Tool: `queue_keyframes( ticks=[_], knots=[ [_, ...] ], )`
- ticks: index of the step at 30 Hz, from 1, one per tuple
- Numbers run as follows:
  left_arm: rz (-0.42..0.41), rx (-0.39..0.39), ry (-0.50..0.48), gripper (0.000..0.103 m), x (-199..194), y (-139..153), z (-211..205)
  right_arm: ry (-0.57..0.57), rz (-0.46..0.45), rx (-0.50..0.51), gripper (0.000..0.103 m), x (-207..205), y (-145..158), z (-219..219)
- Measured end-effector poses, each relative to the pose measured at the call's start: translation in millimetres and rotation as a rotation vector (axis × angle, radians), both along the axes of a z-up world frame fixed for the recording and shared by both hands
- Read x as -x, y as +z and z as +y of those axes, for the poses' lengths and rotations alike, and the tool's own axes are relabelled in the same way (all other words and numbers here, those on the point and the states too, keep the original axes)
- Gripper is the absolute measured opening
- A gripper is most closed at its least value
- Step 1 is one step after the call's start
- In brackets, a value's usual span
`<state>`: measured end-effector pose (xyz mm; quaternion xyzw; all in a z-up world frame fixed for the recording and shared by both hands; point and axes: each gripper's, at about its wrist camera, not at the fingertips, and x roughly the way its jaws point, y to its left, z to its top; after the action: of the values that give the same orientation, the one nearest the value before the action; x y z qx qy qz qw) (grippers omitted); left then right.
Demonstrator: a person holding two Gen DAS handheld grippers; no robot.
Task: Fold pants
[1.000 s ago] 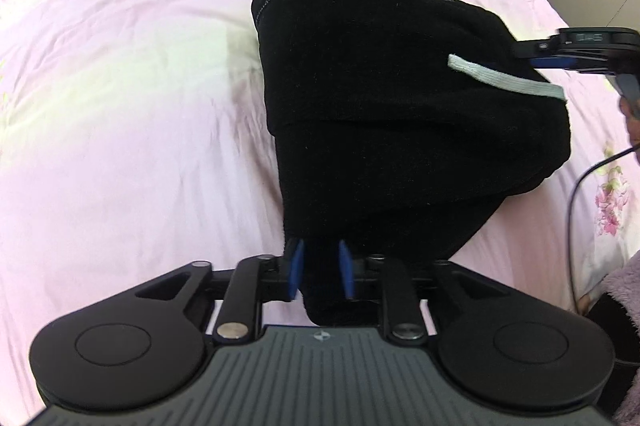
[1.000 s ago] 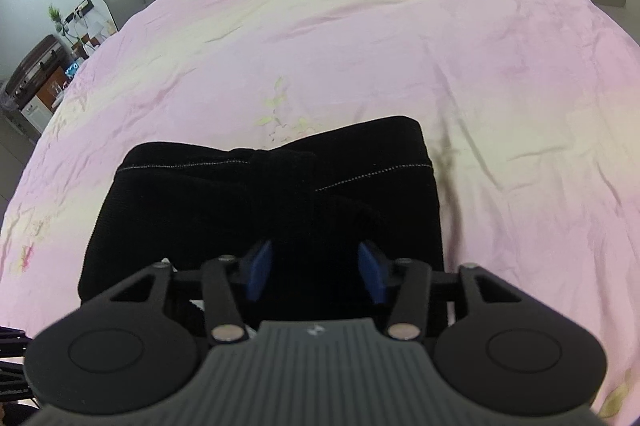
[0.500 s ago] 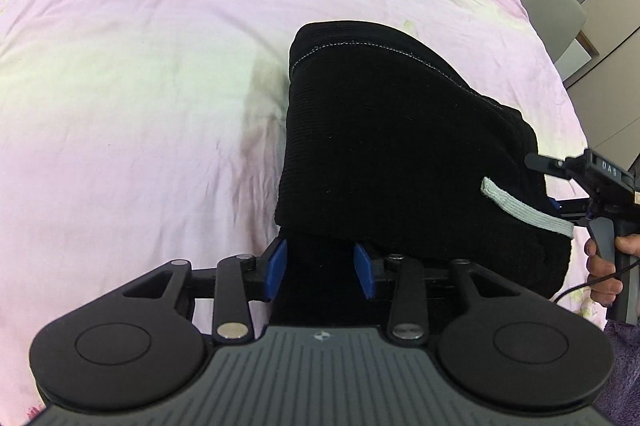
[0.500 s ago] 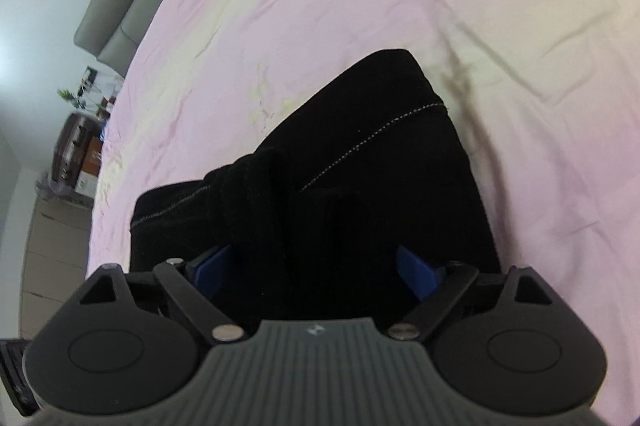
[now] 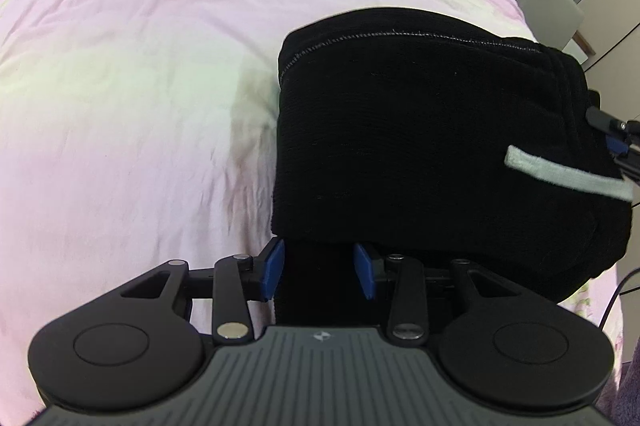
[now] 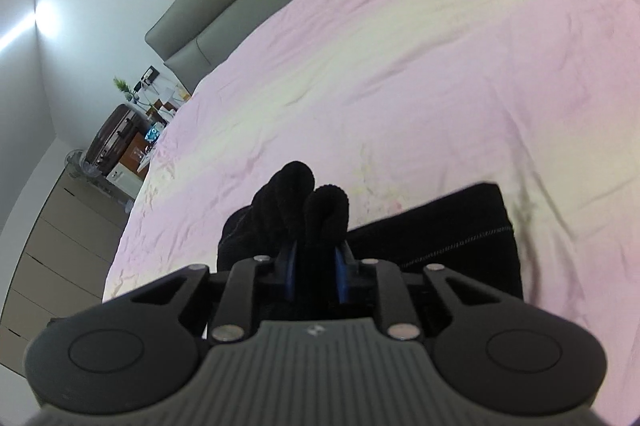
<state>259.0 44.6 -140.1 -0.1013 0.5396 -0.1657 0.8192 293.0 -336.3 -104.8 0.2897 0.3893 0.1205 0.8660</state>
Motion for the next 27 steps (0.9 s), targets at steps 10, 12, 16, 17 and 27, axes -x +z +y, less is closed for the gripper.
queue_keyframes(
  ticks=[10,12,16,17,27],
  knots=[
    [-0.084,0.042,0.025,0.046,-25,18,-13,-0.147,0.185,0.037,0.015,-5,-76,-55],
    [-0.100,0.042,0.034,0.046,-33,21,-19,-0.162,0.169,0.042,0.015,2,-93,-67],
    [-0.133,0.004,0.010,0.045,-49,30,-31,-0.100,0.157,0.182,0.030,-1,-78,-54],
    [-0.146,-0.010,-0.003,0.045,-52,33,-34,-0.069,0.137,0.268,0.038,-1,-68,-45],
    [-0.146,-0.171,-0.091,0.035,-93,11,-83,0.149,0.086,0.570,0.035,6,-40,14]
  ],
)
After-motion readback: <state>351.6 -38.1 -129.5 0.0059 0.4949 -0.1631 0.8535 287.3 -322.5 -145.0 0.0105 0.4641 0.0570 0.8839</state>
